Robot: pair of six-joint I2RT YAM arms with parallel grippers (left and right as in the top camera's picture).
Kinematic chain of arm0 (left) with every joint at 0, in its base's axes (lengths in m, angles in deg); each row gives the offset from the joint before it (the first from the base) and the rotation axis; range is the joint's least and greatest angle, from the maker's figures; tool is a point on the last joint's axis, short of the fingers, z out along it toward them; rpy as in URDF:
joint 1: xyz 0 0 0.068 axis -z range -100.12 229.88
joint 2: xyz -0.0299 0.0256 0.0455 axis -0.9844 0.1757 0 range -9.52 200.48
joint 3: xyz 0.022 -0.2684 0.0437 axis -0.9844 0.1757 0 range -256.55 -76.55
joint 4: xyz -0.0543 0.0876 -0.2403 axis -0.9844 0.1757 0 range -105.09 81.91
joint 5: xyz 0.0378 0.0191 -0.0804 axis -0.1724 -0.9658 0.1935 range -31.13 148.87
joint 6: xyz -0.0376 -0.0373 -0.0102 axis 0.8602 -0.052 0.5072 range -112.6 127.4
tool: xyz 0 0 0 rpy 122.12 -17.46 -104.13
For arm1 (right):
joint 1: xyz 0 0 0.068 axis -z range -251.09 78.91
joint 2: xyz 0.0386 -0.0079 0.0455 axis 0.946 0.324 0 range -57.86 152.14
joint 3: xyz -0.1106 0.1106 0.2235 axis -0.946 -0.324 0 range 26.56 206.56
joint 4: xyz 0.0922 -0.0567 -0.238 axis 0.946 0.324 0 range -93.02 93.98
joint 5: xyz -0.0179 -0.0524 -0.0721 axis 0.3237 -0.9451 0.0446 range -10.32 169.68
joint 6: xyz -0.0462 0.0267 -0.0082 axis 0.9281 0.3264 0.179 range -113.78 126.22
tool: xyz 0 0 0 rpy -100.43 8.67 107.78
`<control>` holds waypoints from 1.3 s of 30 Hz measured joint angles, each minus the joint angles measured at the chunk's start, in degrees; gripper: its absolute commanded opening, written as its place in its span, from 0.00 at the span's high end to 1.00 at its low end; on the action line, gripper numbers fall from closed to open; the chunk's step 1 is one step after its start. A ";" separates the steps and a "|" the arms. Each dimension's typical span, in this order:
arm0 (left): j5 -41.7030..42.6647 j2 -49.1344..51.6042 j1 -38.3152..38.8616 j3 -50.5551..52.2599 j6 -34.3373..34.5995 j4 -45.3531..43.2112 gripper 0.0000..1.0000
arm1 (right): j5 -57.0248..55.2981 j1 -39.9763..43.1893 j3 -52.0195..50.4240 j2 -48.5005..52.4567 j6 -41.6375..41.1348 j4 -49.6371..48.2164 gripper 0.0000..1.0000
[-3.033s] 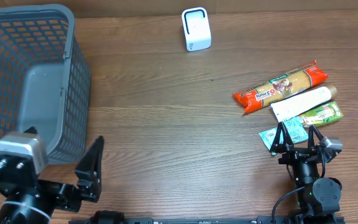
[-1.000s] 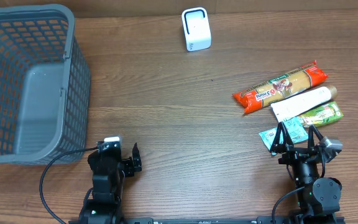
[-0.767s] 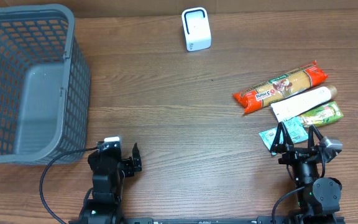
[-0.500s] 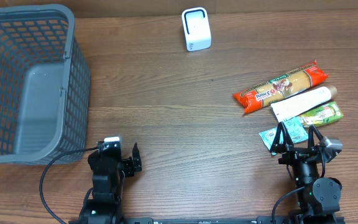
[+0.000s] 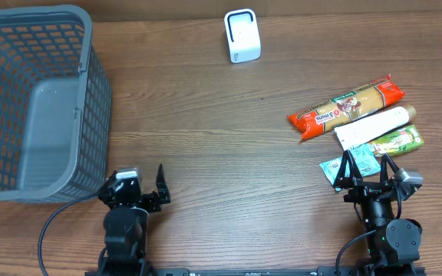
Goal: Scan the item barcode
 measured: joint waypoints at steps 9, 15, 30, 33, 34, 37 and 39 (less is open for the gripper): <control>-0.02 -9.20 -1.42 0.00 0.00 -0.09 0.00 | 0.02 0.00 0.00 0.00 0.04 0.02 0.00; 0.00 -9.55 -1.46 0.00 0.00 -0.02 0.00 | 0.00 0.00 0.00 0.00 0.02 0.02 0.00; 0.00 -9.55 -1.46 0.00 0.02 0.00 0.00 | 0.04 0.00 0.00 0.00 0.04 0.02 0.00; 0.00 -9.55 -1.46 0.00 0.00 0.00 0.00 | 0.02 0.00 0.00 0.00 0.00 0.02 0.00; 0.00 -9.55 -1.46 0.00 0.02 0.00 0.00 | 0.02 0.00 0.00 0.00 0.02 0.00 0.00; 0.00 -9.55 -1.46 0.00 0.02 0.00 0.00 | 0.02 0.00 0.00 0.00 0.02 0.02 0.00; 0.00 -9.55 -1.46 0.00 0.02 0.00 0.00 | 0.02 0.00 0.00 0.00 0.04 0.00 0.00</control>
